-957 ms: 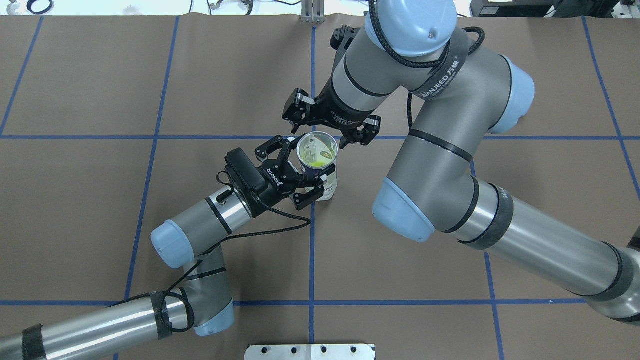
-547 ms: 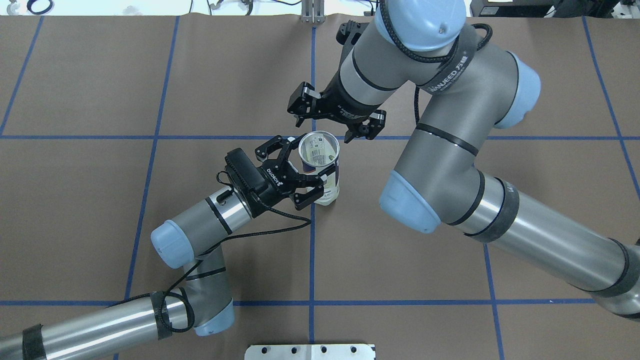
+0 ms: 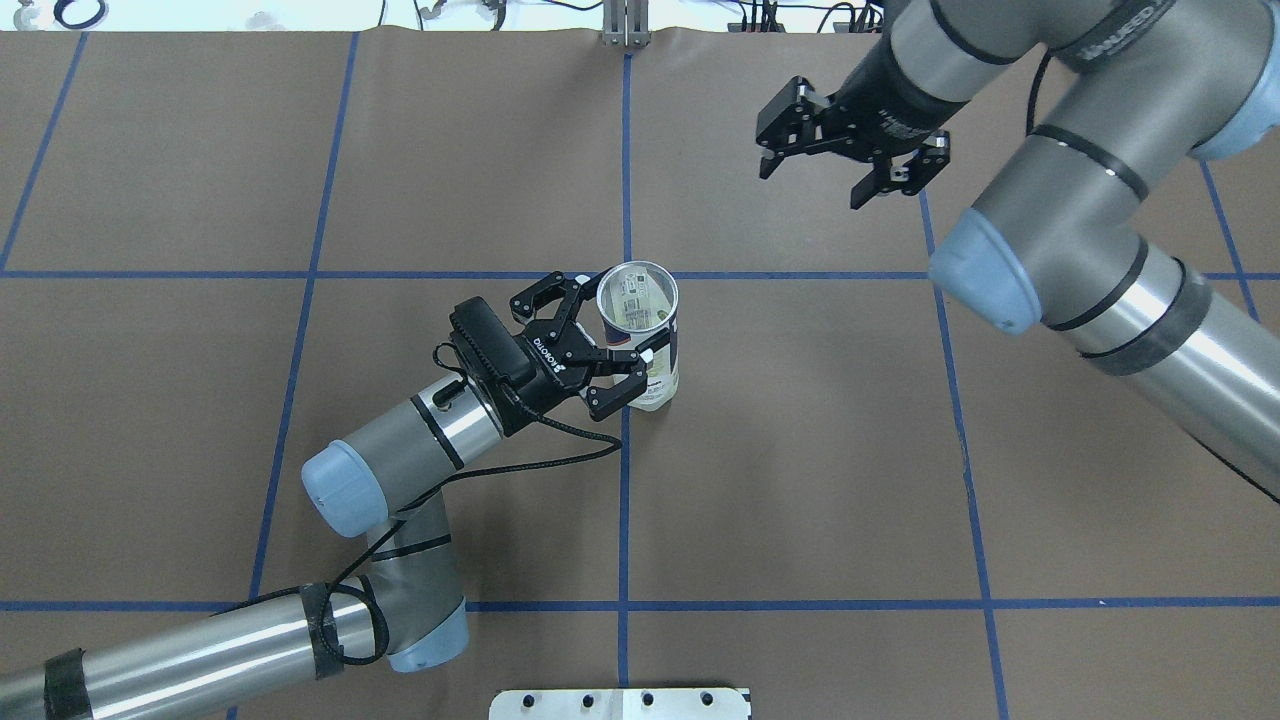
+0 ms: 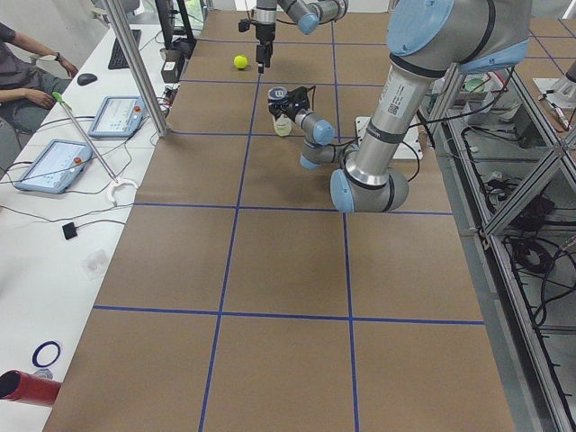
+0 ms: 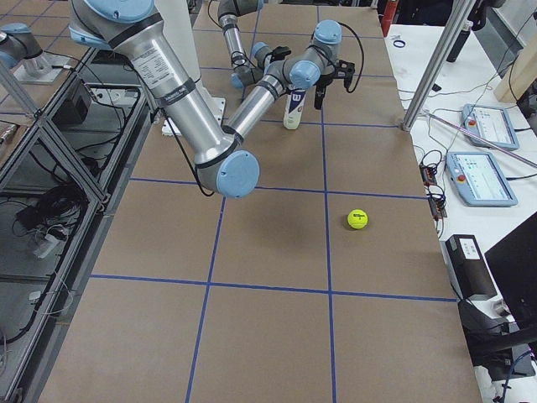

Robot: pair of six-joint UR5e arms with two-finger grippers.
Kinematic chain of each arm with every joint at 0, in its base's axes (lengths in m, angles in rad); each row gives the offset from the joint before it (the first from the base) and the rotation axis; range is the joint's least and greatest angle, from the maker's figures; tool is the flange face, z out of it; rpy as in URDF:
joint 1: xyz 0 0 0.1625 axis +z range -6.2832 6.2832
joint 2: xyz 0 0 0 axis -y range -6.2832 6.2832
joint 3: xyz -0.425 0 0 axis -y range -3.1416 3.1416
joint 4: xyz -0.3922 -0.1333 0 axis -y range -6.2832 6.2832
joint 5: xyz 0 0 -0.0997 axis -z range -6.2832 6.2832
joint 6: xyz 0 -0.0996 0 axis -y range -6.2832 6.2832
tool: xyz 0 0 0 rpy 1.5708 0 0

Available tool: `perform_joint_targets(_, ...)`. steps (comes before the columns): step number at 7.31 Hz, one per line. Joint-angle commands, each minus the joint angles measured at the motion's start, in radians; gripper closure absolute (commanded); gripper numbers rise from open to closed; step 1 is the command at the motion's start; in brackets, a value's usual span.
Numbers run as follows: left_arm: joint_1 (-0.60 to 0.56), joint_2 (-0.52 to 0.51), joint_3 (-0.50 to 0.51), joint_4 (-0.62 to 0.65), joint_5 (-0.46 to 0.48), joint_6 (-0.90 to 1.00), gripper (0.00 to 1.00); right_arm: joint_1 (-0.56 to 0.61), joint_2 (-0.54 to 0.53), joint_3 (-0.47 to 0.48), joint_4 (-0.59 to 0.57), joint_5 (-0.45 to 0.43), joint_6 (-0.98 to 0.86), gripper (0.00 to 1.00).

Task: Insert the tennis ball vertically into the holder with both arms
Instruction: 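Raise the right gripper away from the can toward the other ball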

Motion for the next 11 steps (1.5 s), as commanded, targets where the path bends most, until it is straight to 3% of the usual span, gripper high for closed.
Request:
perform_joint_targets(1, 0.0, -0.001, -0.003, -0.002, 0.0, 0.0, 0.11, 0.101, -0.058, -0.066, 0.001, 0.035, -0.185, 0.01)
perform_joint_targets(3, 0.0, -0.001, -0.003, -0.002, 0.0, 0.0, 0.12, 0.173, -0.056, -0.228, 0.003, 0.032, -0.373, 0.01)
perform_joint_targets(6, 0.0, -0.001, -0.004, -0.002, 0.0, -0.002, 0.12, 0.219, -0.039, -0.526, 0.226, -0.017, -0.402, 0.01)
perform_joint_targets(9, 0.0, 0.001, -0.006, -0.003, 0.0, -0.002, 0.12, 0.188, -0.047, -0.62, 0.288, -0.19, -0.431, 0.02)
perform_joint_targets(11, 0.0, 0.001, -0.006, -0.003, 0.0, -0.002, 0.12, 0.168, -0.055, -0.652, 0.289, -0.203, -0.485, 0.02)
